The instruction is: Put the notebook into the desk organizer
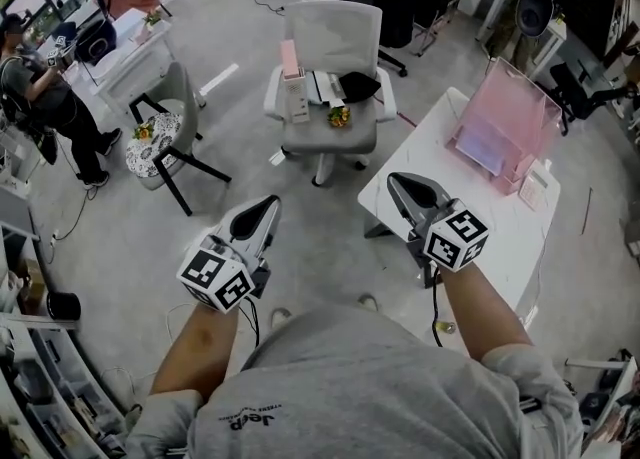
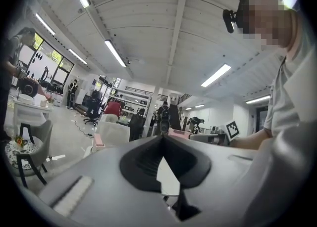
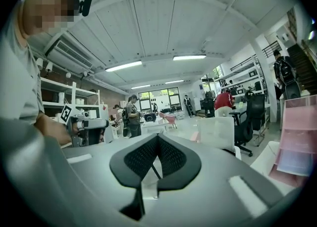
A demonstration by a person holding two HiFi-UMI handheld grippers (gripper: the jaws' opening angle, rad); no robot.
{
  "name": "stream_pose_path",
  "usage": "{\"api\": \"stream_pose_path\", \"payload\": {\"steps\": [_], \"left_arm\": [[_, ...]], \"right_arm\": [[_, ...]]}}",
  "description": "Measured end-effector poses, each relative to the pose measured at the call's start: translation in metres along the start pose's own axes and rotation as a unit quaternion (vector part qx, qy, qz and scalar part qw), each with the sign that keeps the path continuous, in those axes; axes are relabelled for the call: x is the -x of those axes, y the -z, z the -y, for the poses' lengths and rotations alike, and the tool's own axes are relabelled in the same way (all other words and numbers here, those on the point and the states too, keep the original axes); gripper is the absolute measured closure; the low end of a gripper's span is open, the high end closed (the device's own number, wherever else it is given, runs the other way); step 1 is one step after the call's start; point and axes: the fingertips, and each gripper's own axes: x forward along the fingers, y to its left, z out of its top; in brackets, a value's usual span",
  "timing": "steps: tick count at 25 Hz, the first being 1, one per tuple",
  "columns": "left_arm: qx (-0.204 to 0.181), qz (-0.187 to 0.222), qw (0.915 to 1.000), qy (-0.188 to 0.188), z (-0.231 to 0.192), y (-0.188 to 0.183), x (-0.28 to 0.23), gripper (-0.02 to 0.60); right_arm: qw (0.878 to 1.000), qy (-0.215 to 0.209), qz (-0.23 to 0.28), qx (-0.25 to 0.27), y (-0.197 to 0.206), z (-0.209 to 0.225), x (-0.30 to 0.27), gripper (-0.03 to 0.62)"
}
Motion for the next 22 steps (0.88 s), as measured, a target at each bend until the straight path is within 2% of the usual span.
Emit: {"api": "stream_pose_path", "payload": {"steps": [22], "left_arm": [[-0.011,0.001,0.9999,0.007,-0.0027,0.0007,-0.0035,0.523]], "right_arm": [[1.0,0.005,-0.001,0.018,-0.0039,0.001,-0.0056,0.592]]}}
